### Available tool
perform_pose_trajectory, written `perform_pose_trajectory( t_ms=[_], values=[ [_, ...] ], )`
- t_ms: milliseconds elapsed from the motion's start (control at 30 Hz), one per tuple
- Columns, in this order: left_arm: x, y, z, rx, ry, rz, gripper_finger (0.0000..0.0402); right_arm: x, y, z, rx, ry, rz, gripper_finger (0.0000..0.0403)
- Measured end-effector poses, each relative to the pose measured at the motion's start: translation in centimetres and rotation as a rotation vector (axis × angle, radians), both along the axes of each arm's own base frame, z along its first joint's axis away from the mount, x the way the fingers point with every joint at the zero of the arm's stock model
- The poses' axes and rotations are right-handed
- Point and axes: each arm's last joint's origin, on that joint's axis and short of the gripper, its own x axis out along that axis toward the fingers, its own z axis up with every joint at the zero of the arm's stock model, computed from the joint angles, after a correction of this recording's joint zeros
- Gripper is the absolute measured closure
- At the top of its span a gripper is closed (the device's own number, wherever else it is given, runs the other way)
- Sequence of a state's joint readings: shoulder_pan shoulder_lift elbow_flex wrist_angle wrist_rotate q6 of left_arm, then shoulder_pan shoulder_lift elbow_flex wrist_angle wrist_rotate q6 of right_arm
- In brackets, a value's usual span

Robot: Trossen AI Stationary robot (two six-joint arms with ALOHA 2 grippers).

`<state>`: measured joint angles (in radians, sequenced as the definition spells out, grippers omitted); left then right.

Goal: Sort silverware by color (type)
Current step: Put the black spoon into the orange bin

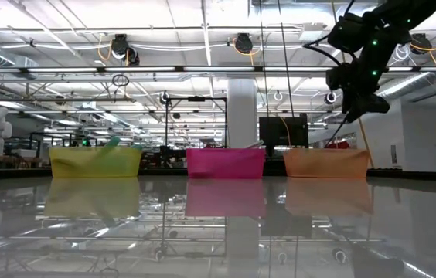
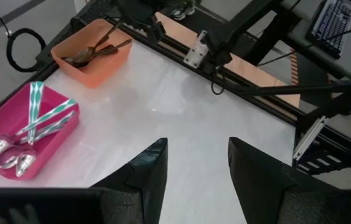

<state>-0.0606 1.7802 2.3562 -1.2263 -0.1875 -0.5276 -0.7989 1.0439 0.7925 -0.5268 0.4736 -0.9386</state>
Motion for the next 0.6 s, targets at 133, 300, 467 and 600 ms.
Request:
perform_pose_trajectory(
  t_ms=[133,300,467,600],
  values=[
    [0.0,-0.3,0.0,-0.012,-0.002,0.001,0.0233,-0.5,0.0,-0.2,0.033,-0.011,-0.054,0.0189],
    [0.0,-0.7,0.0,-0.013,-0.006,0.017,0.0233,-1.1,-0.2,-0.3,0.027,-0.120,-0.251,0.0151],
    [-0.1,-1.1,0.0,-0.021,-0.007,0.010,0.0233,-1.2,-0.2,-0.4,0.040,-0.096,-0.249,0.0112],
    [-0.1,-1.5,0.0,-0.036,-0.009,0.009,0.0233,-1.3,0.0,-0.3,0.058,-0.059,-0.231,0.0102]
  ],
)
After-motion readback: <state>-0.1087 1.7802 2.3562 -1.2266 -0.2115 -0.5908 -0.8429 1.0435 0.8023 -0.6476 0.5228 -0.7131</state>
